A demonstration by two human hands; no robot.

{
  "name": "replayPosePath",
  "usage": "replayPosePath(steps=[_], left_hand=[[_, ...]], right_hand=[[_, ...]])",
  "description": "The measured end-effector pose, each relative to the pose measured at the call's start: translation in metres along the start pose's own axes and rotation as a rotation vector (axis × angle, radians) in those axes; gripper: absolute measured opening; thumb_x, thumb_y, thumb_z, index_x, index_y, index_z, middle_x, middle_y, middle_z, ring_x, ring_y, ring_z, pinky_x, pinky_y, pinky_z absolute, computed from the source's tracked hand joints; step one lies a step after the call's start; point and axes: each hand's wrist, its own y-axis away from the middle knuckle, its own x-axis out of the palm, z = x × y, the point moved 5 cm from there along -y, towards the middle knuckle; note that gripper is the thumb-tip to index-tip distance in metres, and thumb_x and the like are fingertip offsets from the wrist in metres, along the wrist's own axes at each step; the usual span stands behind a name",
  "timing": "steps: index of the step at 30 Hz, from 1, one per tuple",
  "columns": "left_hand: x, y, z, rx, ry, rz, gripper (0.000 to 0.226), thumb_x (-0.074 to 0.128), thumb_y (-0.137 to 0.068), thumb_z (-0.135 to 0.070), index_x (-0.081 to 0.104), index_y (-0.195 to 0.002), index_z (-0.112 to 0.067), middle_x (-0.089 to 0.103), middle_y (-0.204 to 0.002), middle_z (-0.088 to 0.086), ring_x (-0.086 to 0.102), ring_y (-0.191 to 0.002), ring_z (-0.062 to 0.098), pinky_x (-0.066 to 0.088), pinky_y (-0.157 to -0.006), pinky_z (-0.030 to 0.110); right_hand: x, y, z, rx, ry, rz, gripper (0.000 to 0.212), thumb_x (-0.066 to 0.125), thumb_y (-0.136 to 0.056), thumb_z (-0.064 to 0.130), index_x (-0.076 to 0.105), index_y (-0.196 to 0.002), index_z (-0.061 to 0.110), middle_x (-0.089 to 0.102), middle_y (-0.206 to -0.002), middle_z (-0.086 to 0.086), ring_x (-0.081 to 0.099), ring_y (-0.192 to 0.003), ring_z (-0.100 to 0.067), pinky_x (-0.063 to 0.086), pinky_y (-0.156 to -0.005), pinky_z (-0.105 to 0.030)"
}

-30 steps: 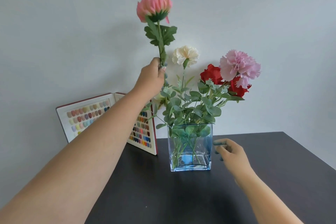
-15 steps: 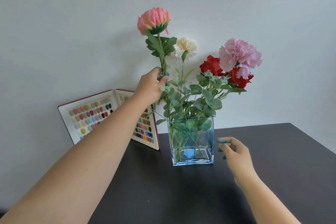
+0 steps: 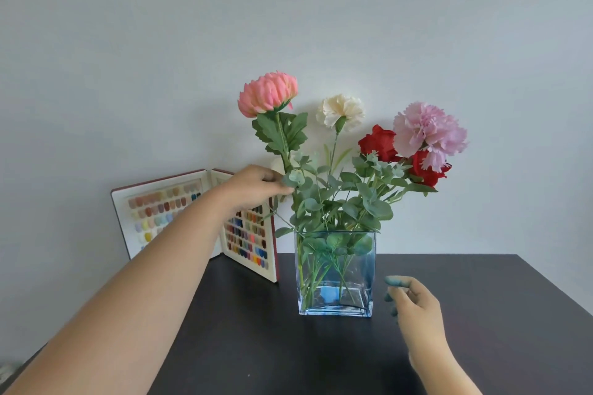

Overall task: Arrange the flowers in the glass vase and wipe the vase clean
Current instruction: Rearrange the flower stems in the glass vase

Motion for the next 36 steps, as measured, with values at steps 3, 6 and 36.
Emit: replayPosePath(steps=[3, 6, 36], left_hand=[[-0.003, 0.009, 0.014, -0.068, 0.16, 0.033, 0.023, 0.056, -0.083, -0.024, 0.072, -0.088, -0.04, 0.061, -0.108, -0.01, 0.054, -0.103, 0.013, 0.044, -0.088, 0.036], [0.01, 0.017, 0.04, -0.183, 0.304, 0.029, 0.026, 0.048, -0.09, -0.019, 0.067, -0.108, -0.022, 0.061, -0.121, 0.006, 0.061, -0.102, 0.019, 0.049, -0.088, 0.037], [0.076, -0.001, 0.04, 0.096, 0.145, -0.305, 0.027, 0.052, -0.096, -0.028, 0.062, -0.121, -0.03, 0.067, -0.097, -0.008, 0.06, -0.074, 0.012, 0.038, -0.052, 0.023]], right_hand=[[-0.008, -0.003, 0.01, -0.021, -0.049, -0.015, 0.023, 0.054, -0.089, 0.007, 0.068, -0.084, 0.025, 0.066, -0.071, -0.003, 0.05, -0.058, -0.015, 0.044, -0.056, -0.028], [-0.011, -0.015, 0.026, -0.022, -0.077, 0.0, 0.02, 0.053, -0.089, 0.007, 0.067, -0.089, 0.021, 0.064, -0.074, -0.003, 0.048, -0.06, -0.015, 0.042, -0.057, -0.027], [0.077, -0.14, 0.151, -0.104, 0.023, 0.638, 0.035, 0.061, -0.083, 0.032, 0.056, -0.098, 0.002, 0.058, -0.055, 0.002, 0.053, -0.045, -0.007, 0.044, -0.045, -0.017]])
